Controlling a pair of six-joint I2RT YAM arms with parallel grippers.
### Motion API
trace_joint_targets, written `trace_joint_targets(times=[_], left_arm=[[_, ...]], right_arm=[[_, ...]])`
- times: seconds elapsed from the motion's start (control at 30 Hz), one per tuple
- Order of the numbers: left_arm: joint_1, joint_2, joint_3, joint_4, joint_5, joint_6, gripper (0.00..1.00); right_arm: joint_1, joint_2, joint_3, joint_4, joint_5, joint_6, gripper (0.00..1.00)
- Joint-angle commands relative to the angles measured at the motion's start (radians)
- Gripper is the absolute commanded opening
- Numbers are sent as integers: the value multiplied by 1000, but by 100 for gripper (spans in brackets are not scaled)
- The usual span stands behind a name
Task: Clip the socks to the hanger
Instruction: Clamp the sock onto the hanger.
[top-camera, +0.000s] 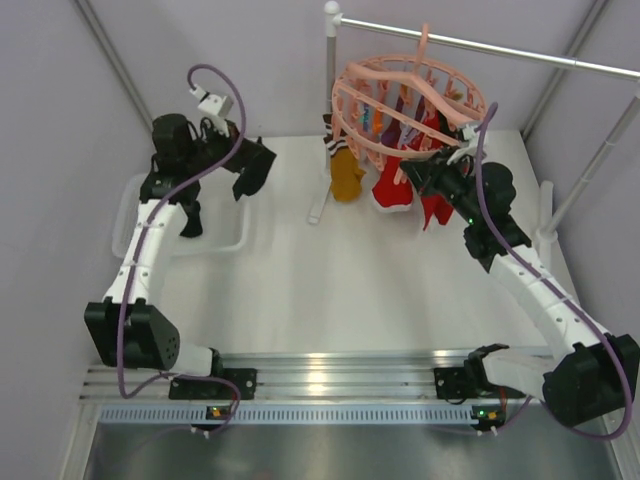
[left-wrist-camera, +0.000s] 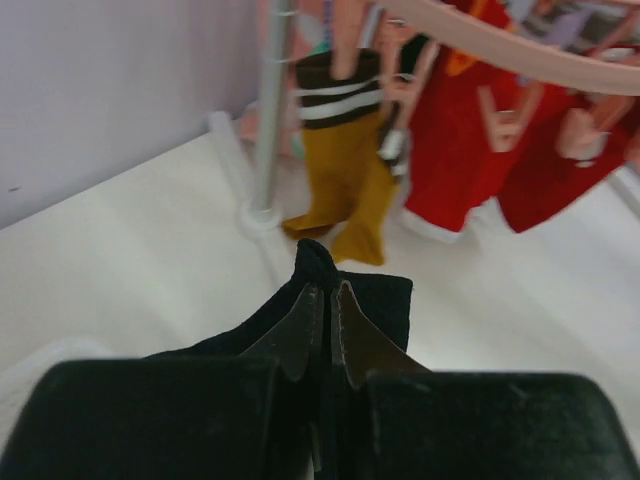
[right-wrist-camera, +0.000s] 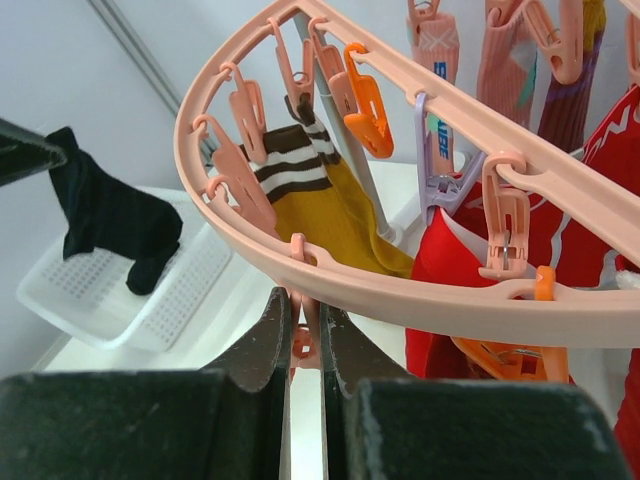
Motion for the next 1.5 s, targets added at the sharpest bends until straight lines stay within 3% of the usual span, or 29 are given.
trace_joint_targets(times=[0.0,0.13,0.27,0.33,0.47,0.7,0.87,1.47], left_arm=[[-157,-106,-107,223,-118,-201,0],[-335,-147,-208,338,-267,-279,0],[-482,-118,-335,566,-232,-388,0],[-521,-54,-334,679,-245,-449,0],[-599,69,-253,688,-294,-508,0],[-633,202,-196,806,-301,-571,0],[-651,227,-257,1033,-279,-614,0],[-673,282,-211,1073,-318,-625,0]], right_arm=[[-17,10,56,52,-6,25,0],[-17,18,65,57,-13,46,0],[-22,18,67,57,-16,78,0],[-24,21,64,58,-23,97,0],[-30,18,67,52,-39,111,0],[-40,24,72,49,-51,133,0],[-47,38,70,49,-57,158,0],[-54,44,65,63,-79,203,0]])
